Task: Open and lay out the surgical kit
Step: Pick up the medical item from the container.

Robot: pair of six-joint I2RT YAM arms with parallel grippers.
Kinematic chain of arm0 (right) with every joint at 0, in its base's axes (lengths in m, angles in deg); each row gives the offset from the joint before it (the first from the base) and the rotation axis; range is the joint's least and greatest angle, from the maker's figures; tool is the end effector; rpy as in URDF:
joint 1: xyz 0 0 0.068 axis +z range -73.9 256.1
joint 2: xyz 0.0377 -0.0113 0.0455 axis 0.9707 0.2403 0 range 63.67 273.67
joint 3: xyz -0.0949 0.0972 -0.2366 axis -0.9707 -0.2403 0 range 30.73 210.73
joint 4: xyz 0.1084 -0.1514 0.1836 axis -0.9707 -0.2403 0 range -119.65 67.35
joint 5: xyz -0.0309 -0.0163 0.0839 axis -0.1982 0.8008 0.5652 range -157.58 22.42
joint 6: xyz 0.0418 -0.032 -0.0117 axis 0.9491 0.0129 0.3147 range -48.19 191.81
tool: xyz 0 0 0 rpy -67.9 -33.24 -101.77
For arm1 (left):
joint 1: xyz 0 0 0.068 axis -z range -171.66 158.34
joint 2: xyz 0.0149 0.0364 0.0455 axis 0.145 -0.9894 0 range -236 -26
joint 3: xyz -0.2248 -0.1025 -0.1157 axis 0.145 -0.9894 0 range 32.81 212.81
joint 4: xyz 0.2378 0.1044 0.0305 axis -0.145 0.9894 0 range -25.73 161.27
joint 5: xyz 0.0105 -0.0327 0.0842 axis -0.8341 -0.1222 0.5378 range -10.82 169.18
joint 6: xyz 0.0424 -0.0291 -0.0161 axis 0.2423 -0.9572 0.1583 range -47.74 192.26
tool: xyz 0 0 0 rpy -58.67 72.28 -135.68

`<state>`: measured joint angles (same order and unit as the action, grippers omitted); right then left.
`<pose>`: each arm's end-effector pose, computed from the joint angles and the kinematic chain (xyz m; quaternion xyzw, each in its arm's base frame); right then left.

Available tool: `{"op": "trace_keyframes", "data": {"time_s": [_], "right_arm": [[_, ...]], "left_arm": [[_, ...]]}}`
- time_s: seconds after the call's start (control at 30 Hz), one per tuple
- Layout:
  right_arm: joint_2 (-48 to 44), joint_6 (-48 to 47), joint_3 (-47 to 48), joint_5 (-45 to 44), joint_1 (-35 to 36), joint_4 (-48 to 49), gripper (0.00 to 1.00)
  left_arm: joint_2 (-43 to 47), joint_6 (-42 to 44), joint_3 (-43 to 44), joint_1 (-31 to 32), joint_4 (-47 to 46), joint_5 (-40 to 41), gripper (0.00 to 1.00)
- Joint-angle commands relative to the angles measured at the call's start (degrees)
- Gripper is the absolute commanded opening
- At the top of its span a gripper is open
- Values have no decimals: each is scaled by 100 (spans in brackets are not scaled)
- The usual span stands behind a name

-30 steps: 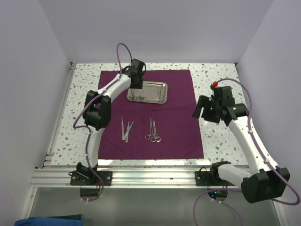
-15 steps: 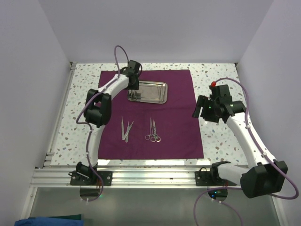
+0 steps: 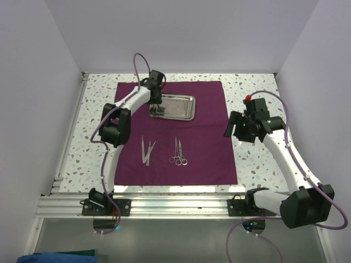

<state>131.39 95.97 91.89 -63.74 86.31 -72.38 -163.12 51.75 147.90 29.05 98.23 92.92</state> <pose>0.2269 0.0433 0.2984 0.1064 0.9506 0.1162 0.2674 0.4930 -0.1774 0.1668 -0.0334 0.9495 0.0049 0.3121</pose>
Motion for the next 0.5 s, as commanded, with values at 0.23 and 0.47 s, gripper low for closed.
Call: {"op": "trace_keyframes", "data": {"time_s": [0.23, 0.47], "right_arm": [[127, -52, 229, -94, 15, 148, 72], [197, -61, 255, -94, 15, 166, 72]], "left_arm": [[-675, -278, 576, -137, 576, 357, 34], [-922, -357, 682, -137, 902, 446, 31]]}}
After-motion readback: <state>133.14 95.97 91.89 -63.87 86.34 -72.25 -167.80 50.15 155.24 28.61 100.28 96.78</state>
